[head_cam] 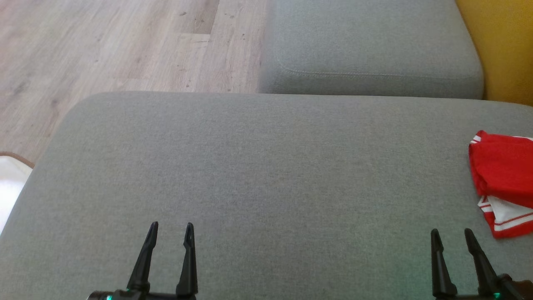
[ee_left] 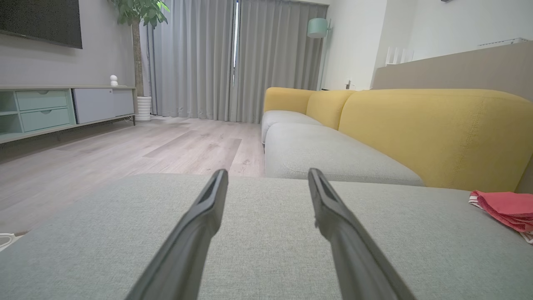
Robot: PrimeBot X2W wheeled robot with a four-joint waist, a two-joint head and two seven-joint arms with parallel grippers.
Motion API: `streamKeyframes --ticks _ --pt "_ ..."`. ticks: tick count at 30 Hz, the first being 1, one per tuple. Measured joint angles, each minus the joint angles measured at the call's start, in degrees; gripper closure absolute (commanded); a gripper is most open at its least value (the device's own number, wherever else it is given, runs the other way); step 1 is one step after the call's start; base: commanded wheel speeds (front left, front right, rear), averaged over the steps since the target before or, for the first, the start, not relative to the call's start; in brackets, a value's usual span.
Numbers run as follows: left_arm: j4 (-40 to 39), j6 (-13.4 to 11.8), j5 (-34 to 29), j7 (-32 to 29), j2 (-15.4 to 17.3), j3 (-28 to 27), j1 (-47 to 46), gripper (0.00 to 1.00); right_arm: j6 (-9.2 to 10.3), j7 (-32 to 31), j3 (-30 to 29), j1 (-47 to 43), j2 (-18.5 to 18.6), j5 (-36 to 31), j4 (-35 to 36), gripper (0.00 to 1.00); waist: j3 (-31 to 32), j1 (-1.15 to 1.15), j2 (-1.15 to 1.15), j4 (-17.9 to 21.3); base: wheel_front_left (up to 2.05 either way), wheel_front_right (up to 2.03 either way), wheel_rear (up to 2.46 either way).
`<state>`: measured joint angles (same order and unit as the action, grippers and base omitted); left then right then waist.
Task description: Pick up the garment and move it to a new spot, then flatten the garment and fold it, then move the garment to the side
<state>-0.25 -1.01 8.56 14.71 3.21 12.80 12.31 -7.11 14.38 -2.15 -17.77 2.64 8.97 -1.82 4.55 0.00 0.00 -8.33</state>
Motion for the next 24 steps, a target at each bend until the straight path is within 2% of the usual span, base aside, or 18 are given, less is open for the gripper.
streamKeyframes --ticks 9,10,15,24 --pt "0.01 1.05 -0.04 0.00 0.00 -0.04 0.01 0.00 0.00 0.00 0.35 0.01 -0.14 -0.07 0.19 0.00 0.51 0.00 0.00 1.32 0.00 0.00 0.00" --pt "0.64 1.02 0.00 -0.01 -0.01 0.08 -0.01 1.00 0.01 -0.02 0.35 0.01 -0.14 -0.03 -0.45 1.00 0.51 0.00 0.00 1.36 0.00 0.00 0.00" --pt "5.25 1.02 0.33 -0.04 -0.02 0.20 1.57 1.00 0.01 -0.30 0.42 -0.89 -0.16 0.29 -5.08 1.00 0.44 0.00 0.00 1.49 0.00 0.00 0.00" --pt "5.73 1.20 6.82 -1.10 0.16 0.02 1.81 1.00 0.01 -1.36 0.43 -0.54 -0.16 6.59 -5.50 1.00 0.06 0.00 0.00 1.99 0.00 0.00 0.00"
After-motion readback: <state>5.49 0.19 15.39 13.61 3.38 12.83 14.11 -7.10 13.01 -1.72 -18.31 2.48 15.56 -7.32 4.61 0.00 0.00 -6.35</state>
